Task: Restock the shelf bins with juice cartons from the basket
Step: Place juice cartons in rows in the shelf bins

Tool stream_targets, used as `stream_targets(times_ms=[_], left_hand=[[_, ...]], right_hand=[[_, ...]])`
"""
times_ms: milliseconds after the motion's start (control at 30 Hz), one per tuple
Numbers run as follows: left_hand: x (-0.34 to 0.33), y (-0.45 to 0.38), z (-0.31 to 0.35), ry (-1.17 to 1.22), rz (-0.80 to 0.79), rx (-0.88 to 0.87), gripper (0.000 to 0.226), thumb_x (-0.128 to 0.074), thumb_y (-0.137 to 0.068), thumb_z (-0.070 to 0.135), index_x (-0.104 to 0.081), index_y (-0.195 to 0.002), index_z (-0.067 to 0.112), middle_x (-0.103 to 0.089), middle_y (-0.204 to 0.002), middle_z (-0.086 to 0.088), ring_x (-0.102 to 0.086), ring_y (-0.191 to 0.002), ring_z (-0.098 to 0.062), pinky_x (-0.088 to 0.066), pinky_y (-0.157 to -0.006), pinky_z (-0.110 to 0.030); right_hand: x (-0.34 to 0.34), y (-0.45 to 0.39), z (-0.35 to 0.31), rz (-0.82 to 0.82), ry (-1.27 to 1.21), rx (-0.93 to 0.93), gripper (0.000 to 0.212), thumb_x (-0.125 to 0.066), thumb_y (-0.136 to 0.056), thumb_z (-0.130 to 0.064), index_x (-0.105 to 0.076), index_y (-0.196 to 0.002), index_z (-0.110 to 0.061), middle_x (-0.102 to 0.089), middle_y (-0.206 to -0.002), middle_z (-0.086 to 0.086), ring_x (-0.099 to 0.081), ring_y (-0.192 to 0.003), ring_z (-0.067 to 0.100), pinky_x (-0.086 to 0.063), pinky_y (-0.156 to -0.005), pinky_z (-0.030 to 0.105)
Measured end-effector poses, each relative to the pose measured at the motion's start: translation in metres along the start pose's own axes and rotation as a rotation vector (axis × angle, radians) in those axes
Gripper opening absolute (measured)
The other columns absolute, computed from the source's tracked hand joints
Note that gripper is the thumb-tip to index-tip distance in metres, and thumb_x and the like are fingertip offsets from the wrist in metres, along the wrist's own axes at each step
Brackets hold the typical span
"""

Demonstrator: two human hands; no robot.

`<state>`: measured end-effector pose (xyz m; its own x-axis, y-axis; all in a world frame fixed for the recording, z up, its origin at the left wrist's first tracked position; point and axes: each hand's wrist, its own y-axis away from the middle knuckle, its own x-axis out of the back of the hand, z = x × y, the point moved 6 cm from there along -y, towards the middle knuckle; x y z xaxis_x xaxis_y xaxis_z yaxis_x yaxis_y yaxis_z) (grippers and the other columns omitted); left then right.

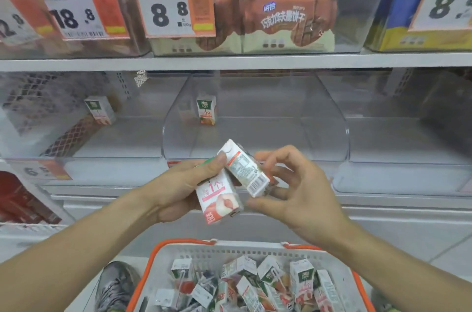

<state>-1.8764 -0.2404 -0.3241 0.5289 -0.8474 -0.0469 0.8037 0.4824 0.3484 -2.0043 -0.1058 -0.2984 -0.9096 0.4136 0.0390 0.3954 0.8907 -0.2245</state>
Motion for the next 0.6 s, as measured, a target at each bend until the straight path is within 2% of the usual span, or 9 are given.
stream_targets(times_ms=[67, 100, 200, 233, 333, 433, 467, 533, 600], left_hand=[[0.006, -0.002, 0.005, 0.008, 0.016, -0.03, 0.051, -0.075, -0.069, 0.052, -0.078, -0.104, 0.016, -0.071, -0.115, -0.018, -0.062, -0.108, -0.039, -0.041, -0.106, -0.06], [0.009, -0.002, 0.006, 0.021, 0.022, -0.038, 0.053, -0.077, -0.07, 0.052, -0.076, -0.107, 0.015, -0.071, -0.116, -0.019, -0.062, -0.11, -0.042, -0.04, -0.106, -0.061], [0.014, 0.001, 0.008, 0.068, -0.028, -0.065, 0.077, -0.086, -0.059, 0.056, -0.07, -0.12, 0.011, -0.067, -0.124, -0.02, -0.056, -0.121, -0.046, -0.036, -0.109, -0.064], [0.014, 0.003, 0.008, 0.073, -0.058, -0.074, 0.081, -0.088, -0.058, 0.056, -0.069, -0.122, 0.01, -0.065, -0.126, -0.021, -0.057, -0.122, -0.045, -0.035, -0.11, -0.063], [0.01, 0.01, 0.008, 0.09, -0.163, -0.085, 0.079, -0.09, -0.059, 0.05, -0.068, -0.123, 0.007, -0.066, -0.125, -0.022, -0.066, -0.11, -0.035, -0.05, -0.099, -0.052], [0.004, 0.018, 0.009, 0.123, -0.23, -0.072, 0.072, -0.09, -0.062, 0.042, -0.069, -0.118, 0.003, -0.069, -0.117, -0.023, -0.072, -0.097, -0.029, -0.059, -0.078, -0.035], [0.004, 0.02, 0.009, 0.112, -0.23, -0.062, 0.07, -0.09, -0.062, 0.041, -0.07, -0.117, 0.002, -0.07, -0.116, -0.024, -0.072, -0.096, -0.029, -0.059, -0.076, -0.033], [0.006, 0.024, 0.008, 0.067, -0.227, -0.049, 0.066, -0.089, -0.065, 0.039, -0.07, -0.116, 0.001, -0.07, -0.116, -0.023, -0.072, -0.096, -0.028, -0.059, -0.076, -0.033], [0.01, 0.029, 0.008, 0.008, -0.225, -0.038, 0.069, -0.088, -0.066, 0.041, -0.068, -0.118, 0.0, -0.069, -0.118, -0.023, -0.071, -0.099, -0.029, -0.059, -0.08, -0.035]], right_hand=[[-0.009, -0.004, -0.001, -0.076, 0.015, 0.045, 0.045, -0.087, -0.065, 0.009, -0.054, -0.089, -0.01, -0.065, -0.122, -0.01, -0.064, -0.116, 0.015, -0.057, -0.08, 0.026], [-0.011, -0.007, -0.003, -0.105, -0.017, 0.064, 0.041, -0.086, -0.067, 0.007, -0.055, -0.088, -0.008, -0.063, -0.125, -0.007, -0.063, -0.118, 0.018, -0.056, -0.081, 0.027], [-0.01, -0.016, -0.004, -0.11, -0.204, 0.037, 0.02, -0.08, -0.074, -0.005, -0.064, -0.086, -0.004, -0.062, -0.126, 0.01, -0.065, -0.112, 0.022, -0.055, -0.077, 0.028], [-0.008, -0.02, -0.001, -0.088, -0.236, 0.01, 0.02, -0.08, -0.074, -0.01, -0.067, -0.087, -0.004, -0.063, -0.124, 0.012, -0.066, -0.108, 0.025, -0.055, -0.075, 0.029], [-0.008, -0.031, 0.009, -0.125, -0.278, -0.086, 0.045, -0.084, -0.073, -0.014, -0.063, -0.111, -0.003, -0.064, -0.121, 0.021, -0.065, -0.098, 0.031, -0.058, -0.072, 0.037], [-0.017, -0.033, 0.017, -0.371, -0.29, -0.237, 0.067, -0.081, -0.075, -0.014, -0.054, -0.137, -0.02, -0.06, -0.129, 0.024, -0.063, -0.11, 0.04, -0.055, -0.086, 0.054], [-0.018, -0.034, 0.018, -0.432, -0.275, -0.264, 0.068, -0.078, -0.078, -0.012, -0.053, -0.14, -0.022, -0.059, -0.132, 0.023, -0.061, -0.116, 0.044, -0.052, -0.092, 0.059], [-0.018, -0.035, 0.02, -0.507, -0.228, -0.26, 0.06, -0.077, -0.082, -0.007, -0.056, -0.138, -0.015, -0.058, -0.134, 0.024, -0.054, -0.121, 0.052, -0.046, -0.098, 0.067], [-0.021, -0.038, 0.021, -0.532, -0.236, -0.252, 0.054, -0.078, -0.078, -0.007, -0.061, -0.13, -0.007, -0.06, -0.13, 0.026, -0.057, -0.116, 0.052, -0.049, -0.097, 0.063]])
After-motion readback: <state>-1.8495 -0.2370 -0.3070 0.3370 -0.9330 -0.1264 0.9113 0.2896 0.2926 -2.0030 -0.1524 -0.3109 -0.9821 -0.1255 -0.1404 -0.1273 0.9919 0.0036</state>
